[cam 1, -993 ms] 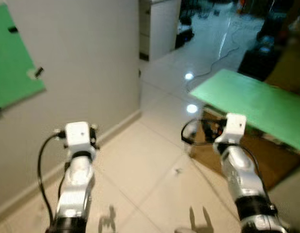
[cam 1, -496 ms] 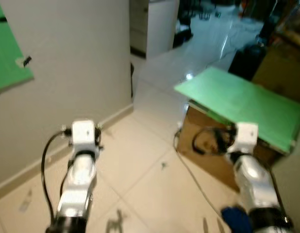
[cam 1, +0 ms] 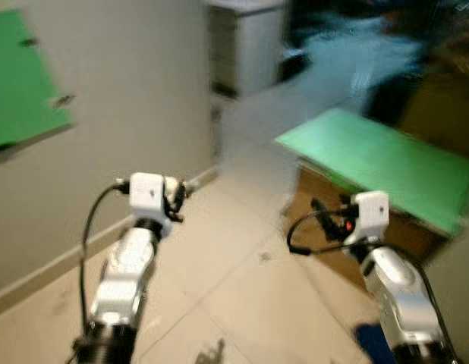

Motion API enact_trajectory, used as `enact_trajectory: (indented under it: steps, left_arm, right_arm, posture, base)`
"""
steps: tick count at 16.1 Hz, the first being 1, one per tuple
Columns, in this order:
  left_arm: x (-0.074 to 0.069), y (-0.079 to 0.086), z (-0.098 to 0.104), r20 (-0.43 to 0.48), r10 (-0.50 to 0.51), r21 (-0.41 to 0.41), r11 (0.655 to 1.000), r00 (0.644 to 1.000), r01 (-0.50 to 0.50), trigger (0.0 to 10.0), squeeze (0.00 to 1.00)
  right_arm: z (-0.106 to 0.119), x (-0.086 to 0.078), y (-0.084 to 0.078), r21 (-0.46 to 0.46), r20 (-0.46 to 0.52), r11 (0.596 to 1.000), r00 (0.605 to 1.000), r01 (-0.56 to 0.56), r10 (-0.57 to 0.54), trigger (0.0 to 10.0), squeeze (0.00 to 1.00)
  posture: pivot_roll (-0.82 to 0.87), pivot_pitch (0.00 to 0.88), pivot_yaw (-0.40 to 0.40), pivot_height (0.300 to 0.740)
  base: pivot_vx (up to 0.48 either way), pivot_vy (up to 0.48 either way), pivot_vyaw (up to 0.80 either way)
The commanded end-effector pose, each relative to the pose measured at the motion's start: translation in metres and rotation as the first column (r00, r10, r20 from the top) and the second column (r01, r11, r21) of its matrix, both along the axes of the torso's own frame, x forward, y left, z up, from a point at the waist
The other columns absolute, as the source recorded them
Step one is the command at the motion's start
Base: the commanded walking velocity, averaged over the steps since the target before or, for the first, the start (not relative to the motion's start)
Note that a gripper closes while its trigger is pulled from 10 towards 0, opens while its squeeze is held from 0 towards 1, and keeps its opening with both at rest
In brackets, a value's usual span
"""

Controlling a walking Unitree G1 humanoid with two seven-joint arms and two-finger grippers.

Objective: Hang keys on a hook

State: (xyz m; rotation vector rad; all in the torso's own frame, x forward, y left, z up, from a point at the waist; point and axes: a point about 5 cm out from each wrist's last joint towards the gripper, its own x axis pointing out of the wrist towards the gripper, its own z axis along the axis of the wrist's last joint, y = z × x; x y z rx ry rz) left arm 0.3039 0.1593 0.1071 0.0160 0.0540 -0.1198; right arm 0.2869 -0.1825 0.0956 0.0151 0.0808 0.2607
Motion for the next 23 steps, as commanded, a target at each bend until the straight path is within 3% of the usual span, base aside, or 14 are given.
enact_trajectory:
  steps: [1, 8, 10, 13, 14, 16, 18, 19, 21, 22, 23]
  left_arm:
    - [0.002, -0.001, 0.004, 0.015, -0.008, -0.003, 1.000, 1.000, 0.008, 10.0, 0.00]
    - [-0.004, -0.013, -0.003, -0.006, 0.008, -0.048, 0.999, 1.000, -0.009, 10.0, 0.00]
    - [-0.003, -0.012, 0.003, 0.032, 0.047, -0.044, 0.998, 0.998, -0.046, 10.0, 0.00]
    - [0.009, -0.015, 0.008, 0.024, 0.000, 0.038, 0.999, 1.000, -0.001, 10.0, 0.00]
    - [0.018, -0.012, 0.014, 0.025, -0.036, 0.125, 0.992, 0.999, 0.032, 10.0, 0.00]
    - [0.037, -0.003, 0.032, 0.001, -0.163, 0.274, 0.949, 0.987, 0.156, 10.0, 0.00]
    - [0.045, -0.001, 0.040, -0.018, -0.225, 0.342, 0.914, 0.974, 0.218, 10.0, 0.00]
    - [0.051, -0.001, 0.048, -0.029, -0.290, 0.441, 0.855, 0.957, 0.273, 10.0, 0.00]
    - [0.057, -0.009, 0.058, -0.059, -0.384, 0.531, 0.770, 0.921, 0.355, 10.0, 0.00]
    - [0.056, -0.017, 0.054, -0.148, -0.491, 0.595, 0.649, 0.859, 0.474, 10.0, 0.00]
    - [0.054, -0.019, 0.049, -0.197, -0.521, 0.619, 0.591, 0.830, 0.518, 10.0, 0.00]
  right_arm:
    - [0.004, -0.001, 0.005, 0.020, 0.007, 1.000, 1.000, -0.021, 0.021, 10.0, 0.00]
    - [0.000, 0.001, 0.013, 0.045, -0.018, 0.998, 0.999, -0.032, 0.033, 10.0, 0.00]
    - [0.001, 0.006, 0.017, 0.042, -0.025, 0.997, 0.998, -0.063, 0.064, 10.0, 0.00]
    - [0.002, 0.009, 0.029, 0.041, -0.043, 0.989, 0.989, -0.143, 0.145, 10.0, 0.00]
    - [-0.001, 0.010, 0.036, 0.022, -0.089, 0.979, 0.975, -0.201, 0.202, 10.0, 0.00]
    - [0.011, 0.014, 0.050, -0.040, -0.077, 0.954, 0.953, -0.297, 0.293, 10.0, 0.00]
    - [0.020, 0.016, 0.056, -0.059, -0.061, 0.934, 0.935, -0.352, 0.349, 10.0, 0.00]
    - [0.030, 0.020, 0.060, -0.107, -0.039, 0.908, 0.914, -0.405, 0.404, 10.0, 0.00]
    - [0.045, 0.028, 0.063, -0.157, -0.009, 0.884, 0.895, -0.441, 0.445, 10.0, 0.00]
    - [0.053, 0.035, 0.060, -0.168, 0.005, 0.882, 0.894, -0.440, 0.448, 10.0, 0.00]
    - [0.054, 0.036, 0.059, -0.174, 0.004, 0.881, 0.895, -0.439, 0.447, 10.0, 0.00]
  posture:
    - [0.04, 0.000, 0.022, 0.740]
    - [0.03, 0.000, 0.019, 0.740]
    - [0.04, 0.000, 0.007, 0.740]
    - [0.06, 0.000, 0.001, 0.740]
    - [0.06, 0.000, 0.005, 0.740]
    - [0.07, 0.000, 0.010, 0.740]
    - [0.07, 0.000, 0.018, 0.740]
    - [0.07, 0.000, 0.032, 0.740]
    - [0.06, 0.000, 0.039, 0.740]
    - [0.06, 0.000, 0.043, 0.740]
    - [0.06, 0.000, 0.045, 0.740]
  base:
    - [0.304, 0.000, 0.57]
    - [0.466, 0.000, 0.48]
    - [0.469, 0.000, 0.46]
    - [0.309, 0.000, 0.46]
    - [0.000, 0.000, 0.48]
    - [0.000, 0.000, 0.00]
    - [0.000, 0.000, 0.00]
    - [0.000, 0.000, 0.00]
    - [0.000, 0.000, 0.00]
    - [0.000, 0.000, 0.00]
    - [0.000, 0.000, 0.00]
